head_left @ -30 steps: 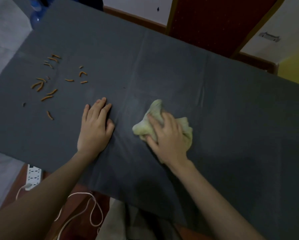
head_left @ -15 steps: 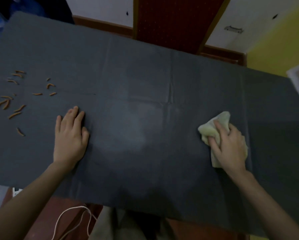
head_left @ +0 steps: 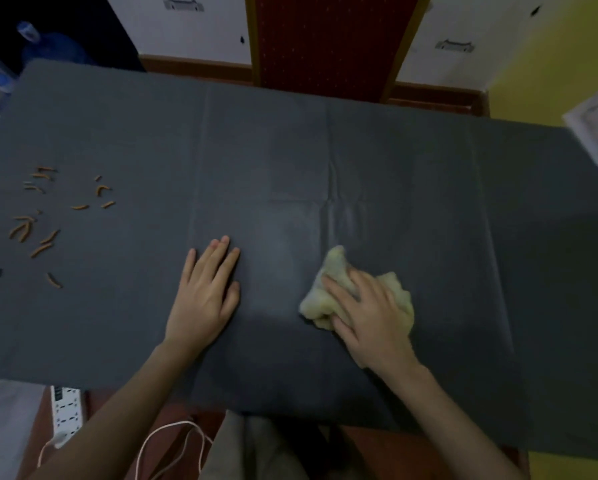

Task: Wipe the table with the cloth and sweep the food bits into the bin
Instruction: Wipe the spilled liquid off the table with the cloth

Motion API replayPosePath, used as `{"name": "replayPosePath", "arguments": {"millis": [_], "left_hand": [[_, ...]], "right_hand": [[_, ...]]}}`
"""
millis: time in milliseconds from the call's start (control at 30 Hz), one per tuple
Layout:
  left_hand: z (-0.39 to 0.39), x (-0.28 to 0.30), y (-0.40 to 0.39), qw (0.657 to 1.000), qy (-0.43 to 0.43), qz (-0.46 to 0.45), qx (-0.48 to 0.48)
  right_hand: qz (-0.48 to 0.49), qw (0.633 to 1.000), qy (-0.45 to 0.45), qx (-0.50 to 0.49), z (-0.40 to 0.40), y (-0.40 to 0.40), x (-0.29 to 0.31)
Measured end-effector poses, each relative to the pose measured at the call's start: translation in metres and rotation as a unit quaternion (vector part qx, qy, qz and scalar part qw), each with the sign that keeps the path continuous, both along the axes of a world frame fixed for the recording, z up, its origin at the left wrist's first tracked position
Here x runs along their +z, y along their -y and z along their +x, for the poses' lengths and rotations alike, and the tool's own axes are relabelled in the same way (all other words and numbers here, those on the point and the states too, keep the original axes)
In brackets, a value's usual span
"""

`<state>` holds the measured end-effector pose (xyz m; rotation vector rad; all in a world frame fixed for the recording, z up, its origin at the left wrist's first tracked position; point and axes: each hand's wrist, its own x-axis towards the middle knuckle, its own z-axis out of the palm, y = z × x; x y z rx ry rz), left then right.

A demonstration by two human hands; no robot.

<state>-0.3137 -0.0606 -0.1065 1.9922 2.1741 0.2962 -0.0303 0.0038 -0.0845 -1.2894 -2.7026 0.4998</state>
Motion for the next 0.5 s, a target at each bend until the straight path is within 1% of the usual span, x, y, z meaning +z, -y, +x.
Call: {"name": "replayPosePath", "arguments": {"millis": [133, 233, 300, 433, 500], "left_hand": [[0.003, 0.001, -0.001, 1.0, 0.009, 0.009, 0.006], [0.003, -0.001, -0.001, 1.0, 0.012, 0.017, 0.006], [0.002, -0.002, -0.001, 1.0, 0.012, 0.021, 0.006], [0.002, -0.002, -0.002, 1.0, 0.018, 0.017, 0.009], [0.001, -0.002, -0.002, 1.0, 0.016, 0.016, 0.011]], "right_hand": [[0.049, 0.99, 0.036, -0.127, 0.09, 0.004, 0.0], [0.049, 0.968, 0.055, -0.241, 0.122, -0.01, 0.003], [0.042, 0.957, 0.054, -0.282, 0.116, -0.026, 0.002], [0.073, 0.937, 0.05, -0.338, 0.071, -0.077, -0.004], [0.074, 0.942, 0.044, -0.325, 0.035, -0.105, -0.005]]}}
